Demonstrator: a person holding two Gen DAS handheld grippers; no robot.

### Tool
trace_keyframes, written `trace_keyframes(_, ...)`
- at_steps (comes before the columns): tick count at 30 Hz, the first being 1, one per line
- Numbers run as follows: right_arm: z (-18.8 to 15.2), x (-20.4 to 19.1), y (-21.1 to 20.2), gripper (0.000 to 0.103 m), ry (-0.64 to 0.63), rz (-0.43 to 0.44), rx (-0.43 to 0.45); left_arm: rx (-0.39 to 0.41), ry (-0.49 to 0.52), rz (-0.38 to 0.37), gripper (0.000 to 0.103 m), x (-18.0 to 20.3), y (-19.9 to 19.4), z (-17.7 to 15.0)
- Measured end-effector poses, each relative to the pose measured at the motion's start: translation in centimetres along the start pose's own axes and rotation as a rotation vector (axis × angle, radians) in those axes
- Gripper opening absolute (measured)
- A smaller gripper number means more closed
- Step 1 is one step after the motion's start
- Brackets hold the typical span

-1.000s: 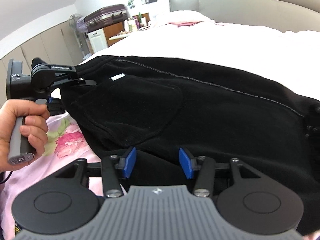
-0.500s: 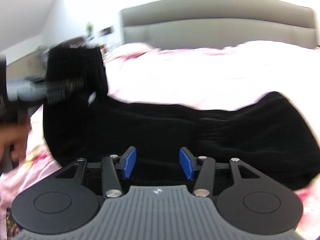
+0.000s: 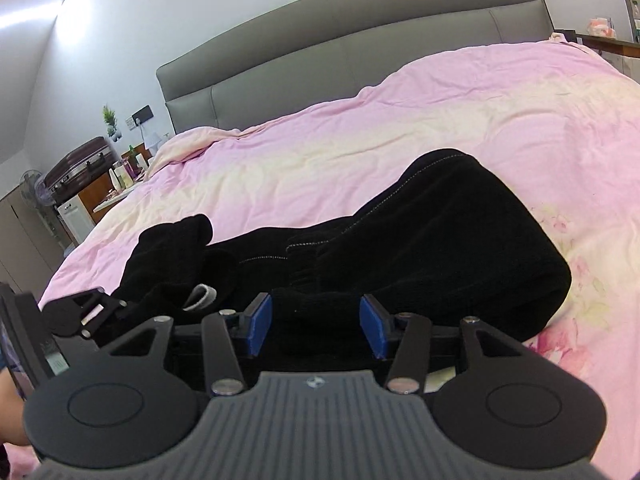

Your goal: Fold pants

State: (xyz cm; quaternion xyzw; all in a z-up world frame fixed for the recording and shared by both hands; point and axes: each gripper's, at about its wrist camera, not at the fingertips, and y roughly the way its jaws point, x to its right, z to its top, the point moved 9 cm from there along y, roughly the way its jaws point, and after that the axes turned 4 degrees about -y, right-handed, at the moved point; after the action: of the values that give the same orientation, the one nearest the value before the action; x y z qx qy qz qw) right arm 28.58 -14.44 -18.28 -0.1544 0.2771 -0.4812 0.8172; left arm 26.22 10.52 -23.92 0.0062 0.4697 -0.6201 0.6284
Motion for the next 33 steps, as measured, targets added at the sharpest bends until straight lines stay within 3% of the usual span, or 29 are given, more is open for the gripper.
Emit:
trace_keyframes(1, -0.1, -0.1, 0.1, 0.047, -0.003, 0.002, -0.003, -0.006, -0.042, -0.036, 0.07, -0.5, -0.2, 0.3)
trace_keyframes(3, -0.1, -0.3, 0.5, 0.047, -0.007, 0.015, -0.011, 0.002, -0.147, -0.118, 0.089, -2.0, -1.5, 0.2)
trace_keyframes(4, -0.1, -0.5, 0.7, 0.047, -0.01, 0.023, -0.016, 0.009, -0.209, -0.159, 0.092, -2.9, -2.2, 0.0)
trace_keyframes(8, 0.2, -2.2, 1.2, 0.048, -0.047, 0.074, -0.043, 0.047, -0.513, -0.259, 0.094, -7.9, -5.0, -2.3)
trace_keyframes(10, 0.7, -3.6, 1.7, 0.054, -0.057, 0.116, -0.06, 0.048, -0.685, -0.288, 0.096, -10.8, -5.5, -4.4)
trace_keyframes(14, 2.1, -6.9, 3.9, 0.055, -0.042, 0.223, -0.126, -0.008, -1.074, -0.392, 0.097, -15.6, -3.7, -9.0)
trace_keyframes(17, 3.4, -9.6, 6.7, 0.055, -0.031, 0.264, -0.191, -0.062, -1.254, -0.464, 0.097, -16.7, -2.0, -12.0)
trace_keyframes(22, 5.0, -12.4, 13.1, 0.056, -0.011, 0.272, -0.3, -0.128, -1.266, -0.415, 0.097, -15.5, -1.2, -13.4)
trace_keyframes(25, 4.4, -12.8, 17.3, 0.057, 0.11, 0.309, -0.407, -0.143, -1.296, -0.45, 0.097, -14.6, -1.2, -13.5)
trace_keyframes(29, 2.7, -12.2, 21.2, 0.06, 0.331, 0.326, -0.467, -0.14, -1.357, -0.502, 0.097, -14.3, -0.8, -13.6)
trace_keyframes(30, 2.3, -12.0, 21.6, 0.055, 0.385, 0.336, -0.463, -0.138, -1.369, -0.514, 0.097, -14.1, -0.6, -13.8)
trace_keyframes(31, 2.2, -12.2, 21.7, 0.043, 0.412, 0.352, -0.454, -0.135, -1.385, -0.528, 0.096, -14.0, -0.5, -13.9)
trace_keyframes(33, 2.8, -12.9, 21.1, 0.035, 0.346, 0.347, -0.422, -0.129, -1.421, -0.556, 0.087, -13.7, -0.5, -14.3)
